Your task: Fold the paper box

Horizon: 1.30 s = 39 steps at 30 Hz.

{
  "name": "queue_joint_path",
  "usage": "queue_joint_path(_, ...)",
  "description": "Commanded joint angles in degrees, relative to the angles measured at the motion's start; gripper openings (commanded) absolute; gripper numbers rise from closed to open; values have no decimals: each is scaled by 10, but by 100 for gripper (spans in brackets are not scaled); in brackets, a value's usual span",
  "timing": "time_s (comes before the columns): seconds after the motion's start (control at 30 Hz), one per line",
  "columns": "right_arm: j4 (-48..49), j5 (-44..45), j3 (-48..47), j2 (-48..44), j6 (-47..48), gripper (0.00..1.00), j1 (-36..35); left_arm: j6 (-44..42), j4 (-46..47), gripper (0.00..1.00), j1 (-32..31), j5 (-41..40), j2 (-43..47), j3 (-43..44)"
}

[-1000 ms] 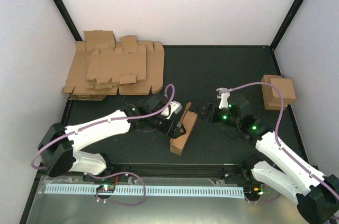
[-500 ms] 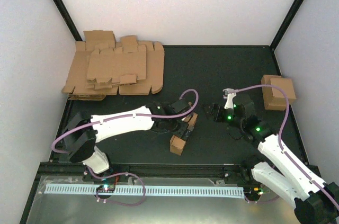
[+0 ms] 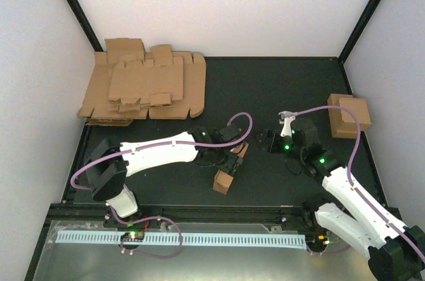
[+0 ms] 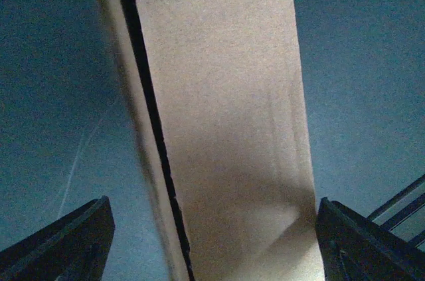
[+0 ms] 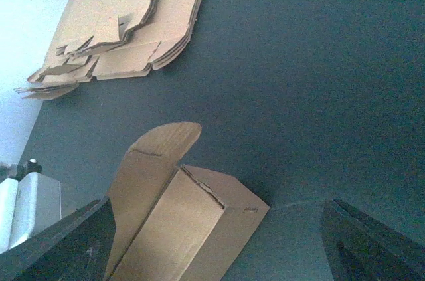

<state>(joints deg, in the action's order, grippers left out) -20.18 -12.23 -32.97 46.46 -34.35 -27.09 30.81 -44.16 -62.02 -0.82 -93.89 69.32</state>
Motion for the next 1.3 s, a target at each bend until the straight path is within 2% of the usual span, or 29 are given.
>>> queue_joint_path(0.0, 7, -5, 1, 3, 11, 88, 5, -11, -38, 91, -5, 5, -14, 30)
queue_joint_path(0.1, 11, -6, 3, 4, 9, 88, 5, -14, -46, 99, -8, 5, -15, 38)
queue_joint_path(0.37, 12, -6, 9, 4, 8, 88, 6, 4, -63, 98, -14, -17, -30, 41)
queue_joint_path(0.57, 13, -7, 11, 3, 9, 88, 6, 30, -79, 85, -25, -45, -47, 53)
queue_joint_path(0.73, 17, -12, 18, 1, 5, 88, 7, 18, -85, 68, -28, -57, -43, 61)
queue_joint_path(0.83, 18, -12, 24, 1, 6, 88, 7, -15, -81, 67, -28, -59, -40, 65)
queue_joint_path(0.97, 10, -4, 18, 3, 9, 91, 7, -104, -50, 66, -27, -26, -40, 60)
queue_joint_path(1.13, -25, 28, -9, -3, 23, 92, 7, -221, -32, 55, -18, 18, -42, 58)
queue_joint_path(1.27, -50, 57, -18, -22, 34, 93, 8, -298, -42, 55, -5, 46, -34, 68)
